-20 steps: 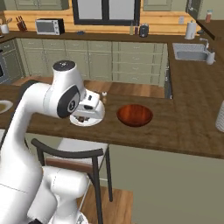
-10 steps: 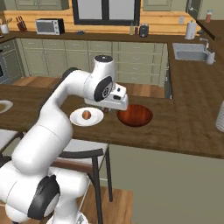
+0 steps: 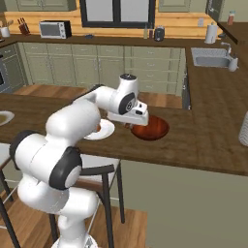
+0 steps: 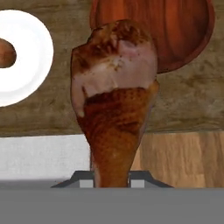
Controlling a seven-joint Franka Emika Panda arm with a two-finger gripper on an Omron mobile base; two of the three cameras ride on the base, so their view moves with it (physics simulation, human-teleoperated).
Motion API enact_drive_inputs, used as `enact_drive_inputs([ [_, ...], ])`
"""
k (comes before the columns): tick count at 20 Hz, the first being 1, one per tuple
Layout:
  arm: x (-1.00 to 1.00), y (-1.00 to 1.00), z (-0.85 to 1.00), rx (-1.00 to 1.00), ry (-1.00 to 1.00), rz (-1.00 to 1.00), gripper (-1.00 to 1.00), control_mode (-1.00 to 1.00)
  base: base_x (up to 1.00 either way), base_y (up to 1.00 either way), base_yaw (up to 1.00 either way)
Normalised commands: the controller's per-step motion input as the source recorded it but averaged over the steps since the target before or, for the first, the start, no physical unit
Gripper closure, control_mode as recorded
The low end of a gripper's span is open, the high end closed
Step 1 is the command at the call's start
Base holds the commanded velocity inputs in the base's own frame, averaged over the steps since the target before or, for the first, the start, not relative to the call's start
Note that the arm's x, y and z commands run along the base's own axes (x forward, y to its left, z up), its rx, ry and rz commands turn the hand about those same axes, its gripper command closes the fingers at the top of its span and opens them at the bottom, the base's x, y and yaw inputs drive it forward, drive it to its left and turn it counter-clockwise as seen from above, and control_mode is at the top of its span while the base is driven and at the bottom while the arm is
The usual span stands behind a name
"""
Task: Pick the chicken drumstick and onion from their plates and place them in the bowl. Then put the bowl in the fridge.
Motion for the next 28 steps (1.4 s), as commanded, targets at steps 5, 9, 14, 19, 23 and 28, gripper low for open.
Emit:
enact_drive_inputs([
  [5,0.78,-0.6,-0.67,0.0,0.02,0.0,1.0,-1.0,0.0,0.0,0.0],
  [9,0.59,-0.43,-0.35,0.0,0.0,0.0,1.0,-1.0,0.0,0.0,0.0],
  [14,0.59,-0.27,-0.29,0.0,0.04,0.0,1.0,-1.0,0.0,0.0,0.0],
  [19,0.62,-0.12,-0.48,-0.02,0.04,0.0,1.0,-1.0,0.0,0.0,0.0],
  [23,0.54,-0.13,-0.43,-0.01,0.02,0.0,1.0,-1.0,0.0,0.0,0.0],
  [28,0.35,-0.16,-0.36,0.0,0.01,0.0,1.0,-1.0,0.0,0.0,0.0],
])
